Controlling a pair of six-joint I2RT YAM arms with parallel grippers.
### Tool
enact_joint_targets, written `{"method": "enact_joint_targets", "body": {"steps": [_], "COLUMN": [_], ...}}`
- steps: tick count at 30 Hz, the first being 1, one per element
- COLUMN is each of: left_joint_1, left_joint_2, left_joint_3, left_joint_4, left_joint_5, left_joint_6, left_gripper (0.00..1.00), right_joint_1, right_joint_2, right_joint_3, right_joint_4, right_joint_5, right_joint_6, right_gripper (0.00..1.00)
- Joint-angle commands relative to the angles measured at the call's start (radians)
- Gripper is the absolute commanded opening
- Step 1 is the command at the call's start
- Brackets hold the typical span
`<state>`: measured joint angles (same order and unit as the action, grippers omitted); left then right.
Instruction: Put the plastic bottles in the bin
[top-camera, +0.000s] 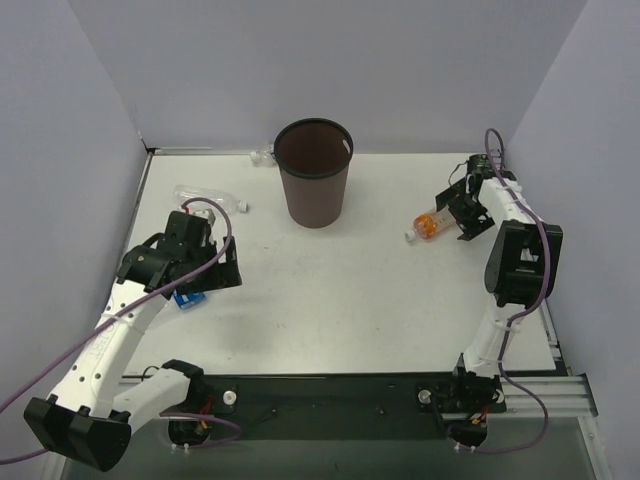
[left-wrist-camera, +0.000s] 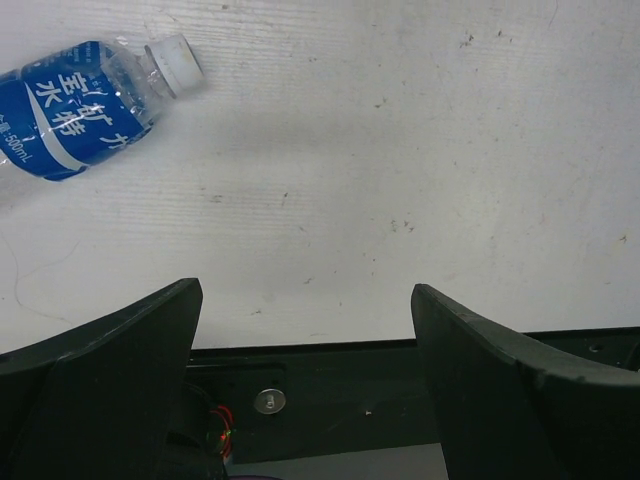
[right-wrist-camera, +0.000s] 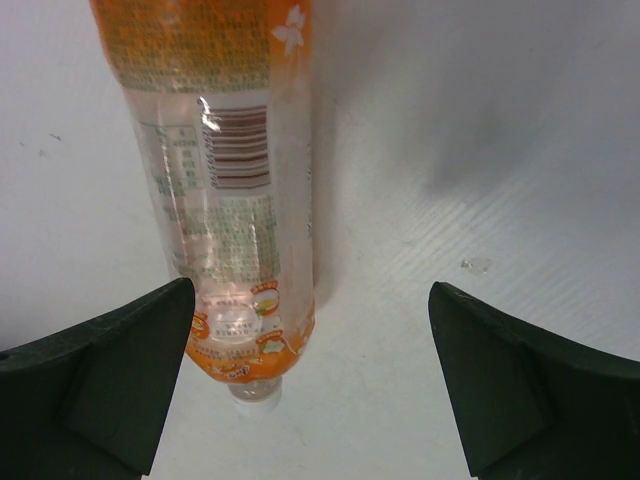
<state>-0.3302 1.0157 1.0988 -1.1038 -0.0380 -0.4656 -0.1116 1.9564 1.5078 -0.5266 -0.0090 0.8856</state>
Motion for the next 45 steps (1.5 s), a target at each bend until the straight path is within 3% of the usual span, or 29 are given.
{"method": "enact_joint_targets", "body": {"steps": [1, 8, 11, 15, 21, 34, 41, 45], "left_joint_1": [0.000, 0.000, 0.000, -0.003, -0.006, -0.006, -0.006, -0.004], "left_joint_2": [0.007, 0.020, 0.021, 0.020, 0.082, 0.161, 0.113, 0.046], "left_joint_3": [0.055, 0.075, 0.075, 0.070, 0.096, 0.110, 0.089, 0.082], "left_joint_4": [0.028, 0.032, 0.032, 0.033, 0.062, 0.144, 0.159, 0.162], "left_joint_5": [-0.042, -0.039, -0.034, -0.037, -0.016, 0.012, -0.017, -0.080], "left_joint_6": [0.030, 0.035, 0.042, 0.067, 0.050, 0.039, 0.051, 0.090], "left_gripper": [0.97, 0.97, 0.97, 0.97, 0.97, 0.98, 0.98, 0.97], "right_joint_1": [0.001, 0.003, 0.003, 0.006, 0.015, 0.164, 0.315, 0.380], "right_joint_2": [0.044, 0.075, 0.119, 0.147, 0.021, -0.255, -0.327, -0.278], "right_joint_3": [0.083, 0.092, 0.130, 0.160, 0.134, 0.242, 0.259, 0.347], "right_joint_4": [0.027, 0.098, 0.123, 0.145, 0.160, 0.275, 0.574, 0.632], "right_joint_5": [0.052, 0.034, 0.023, 0.018, 0.046, 0.033, -0.060, -0.130], "right_joint_6": [-0.028, -0.045, -0.045, -0.043, -0.076, -0.281, -0.491, -0.559], "right_gripper": [0.96, 0.95, 0.90, 0.72, 0.40, 0.38, 0.36, 0.36]}}
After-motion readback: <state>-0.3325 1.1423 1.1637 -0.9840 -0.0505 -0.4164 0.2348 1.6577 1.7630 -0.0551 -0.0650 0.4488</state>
